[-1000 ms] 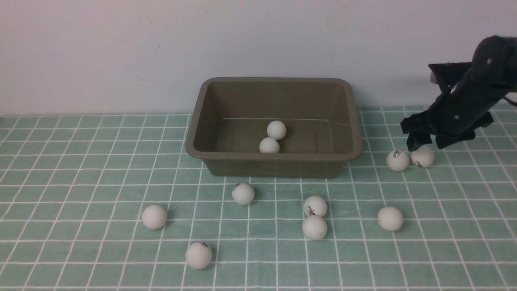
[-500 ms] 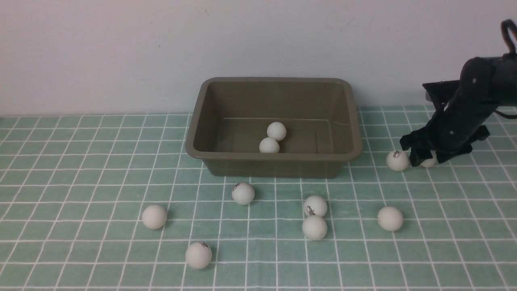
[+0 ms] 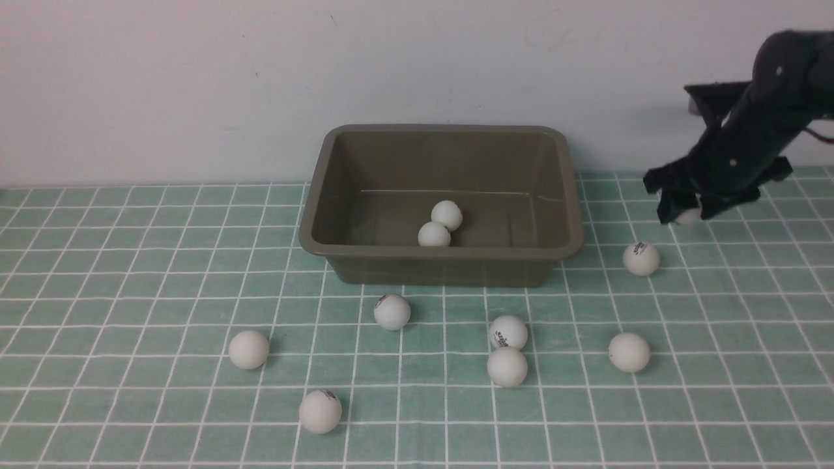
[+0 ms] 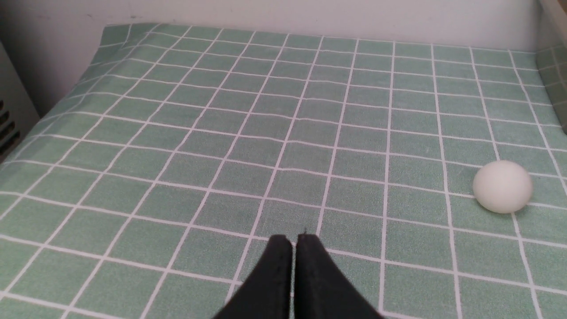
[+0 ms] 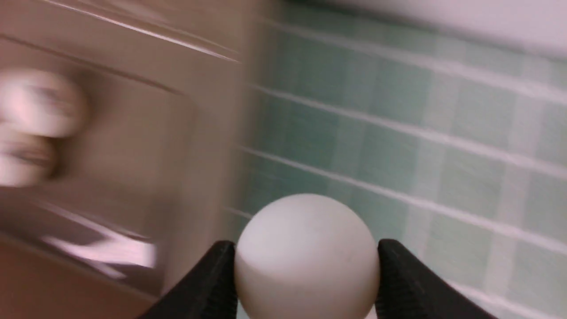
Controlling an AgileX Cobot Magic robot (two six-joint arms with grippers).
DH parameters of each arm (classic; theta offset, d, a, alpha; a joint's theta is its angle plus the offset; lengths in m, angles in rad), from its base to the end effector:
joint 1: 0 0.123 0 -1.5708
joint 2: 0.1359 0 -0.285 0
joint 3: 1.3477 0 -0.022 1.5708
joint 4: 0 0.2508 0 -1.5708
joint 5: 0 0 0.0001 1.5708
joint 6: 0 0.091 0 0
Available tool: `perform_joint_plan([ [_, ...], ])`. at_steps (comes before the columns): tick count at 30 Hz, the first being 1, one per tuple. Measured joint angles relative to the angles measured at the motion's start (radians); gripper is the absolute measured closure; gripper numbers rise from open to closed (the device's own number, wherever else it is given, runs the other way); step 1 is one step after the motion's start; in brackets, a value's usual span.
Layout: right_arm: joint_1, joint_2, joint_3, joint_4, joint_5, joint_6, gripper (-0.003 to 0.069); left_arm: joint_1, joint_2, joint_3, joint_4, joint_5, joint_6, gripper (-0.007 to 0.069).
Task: Put the table tennis balls in the box on the green coffee tablecloth.
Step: 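Release the ping pong ball into the bin and lift the gripper away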
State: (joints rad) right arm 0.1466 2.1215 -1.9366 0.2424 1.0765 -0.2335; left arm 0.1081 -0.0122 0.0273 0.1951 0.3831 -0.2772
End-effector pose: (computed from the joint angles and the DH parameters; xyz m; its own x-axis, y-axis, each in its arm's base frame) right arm 0.4599 0.0874 0.2592 -0.8752 -0.2443 -0.4176 -0.3301 0.9326 0.1462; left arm 0.0513 0.0122 0.1709 -0.2797 -0.1264 -0.9517 -0.2041 0.9765 -0.0698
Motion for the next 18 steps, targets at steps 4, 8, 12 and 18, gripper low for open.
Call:
perform_joint_plan([
  [4, 0.086, 0.002, -0.022, 0.016, -0.034, -0.018, 0.0295, 0.0, 0.0, 0.0, 0.0, 0.0, 0.0, 0.0629],
  [8, 0.169, 0.041, -0.032, 0.008, -0.071, -0.021, 0.0295, 0.0, 0.0, 0.0, 0.0, 0.0, 0.0, 0.0629],
  [12, 0.233, 0.105, -0.032, -0.03, -0.086, -0.027, 0.0295, 0.0, 0.0, 0.0, 0.0, 0.0, 0.0, 0.0629],
  [18, 0.248, 0.133, -0.032, -0.033, -0.117, -0.047, 0.0193, 0.0, 0.0, 0.0, 0.0, 0.0, 0.0, 0.0629],
])
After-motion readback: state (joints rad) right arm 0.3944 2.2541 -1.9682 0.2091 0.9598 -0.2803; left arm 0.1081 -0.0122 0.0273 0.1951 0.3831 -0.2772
